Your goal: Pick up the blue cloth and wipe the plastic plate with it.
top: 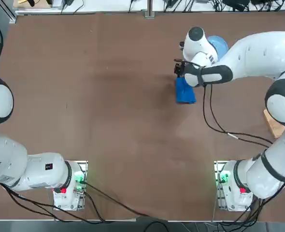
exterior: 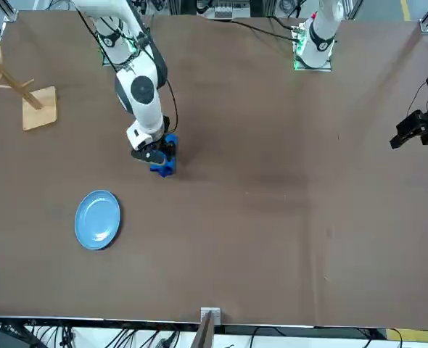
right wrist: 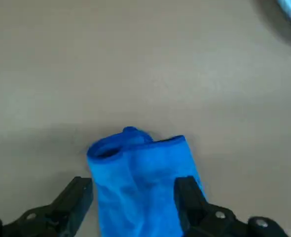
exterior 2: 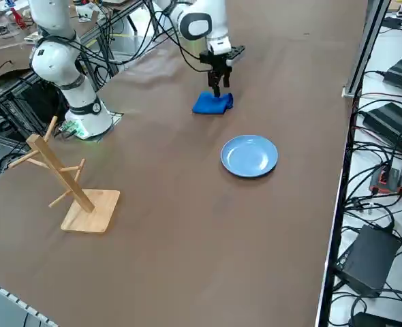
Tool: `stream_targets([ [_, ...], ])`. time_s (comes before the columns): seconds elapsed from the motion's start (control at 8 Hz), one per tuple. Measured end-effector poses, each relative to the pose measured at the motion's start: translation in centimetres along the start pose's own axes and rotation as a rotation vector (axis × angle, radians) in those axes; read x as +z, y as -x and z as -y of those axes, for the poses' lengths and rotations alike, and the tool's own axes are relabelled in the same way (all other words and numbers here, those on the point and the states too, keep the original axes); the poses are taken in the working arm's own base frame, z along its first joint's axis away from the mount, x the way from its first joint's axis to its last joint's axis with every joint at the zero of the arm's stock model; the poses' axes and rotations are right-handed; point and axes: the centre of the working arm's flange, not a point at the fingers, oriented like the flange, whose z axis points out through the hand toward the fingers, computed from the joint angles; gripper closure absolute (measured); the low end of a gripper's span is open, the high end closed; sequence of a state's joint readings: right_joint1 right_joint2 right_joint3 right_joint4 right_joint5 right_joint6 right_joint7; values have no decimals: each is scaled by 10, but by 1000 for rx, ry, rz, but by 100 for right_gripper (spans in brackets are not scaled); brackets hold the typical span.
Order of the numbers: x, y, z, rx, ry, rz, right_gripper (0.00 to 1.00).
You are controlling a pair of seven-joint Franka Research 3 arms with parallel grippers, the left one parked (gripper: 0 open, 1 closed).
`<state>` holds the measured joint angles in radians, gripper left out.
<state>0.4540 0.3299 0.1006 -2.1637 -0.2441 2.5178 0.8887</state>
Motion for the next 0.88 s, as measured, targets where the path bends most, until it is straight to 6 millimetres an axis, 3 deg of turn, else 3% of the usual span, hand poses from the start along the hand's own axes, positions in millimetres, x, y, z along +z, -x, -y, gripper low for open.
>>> stream_targets([
  [0.5,6,29,21,-19,-16,-2,0],
  [0.88,18,38,20,-26,-32,-3,0],
])
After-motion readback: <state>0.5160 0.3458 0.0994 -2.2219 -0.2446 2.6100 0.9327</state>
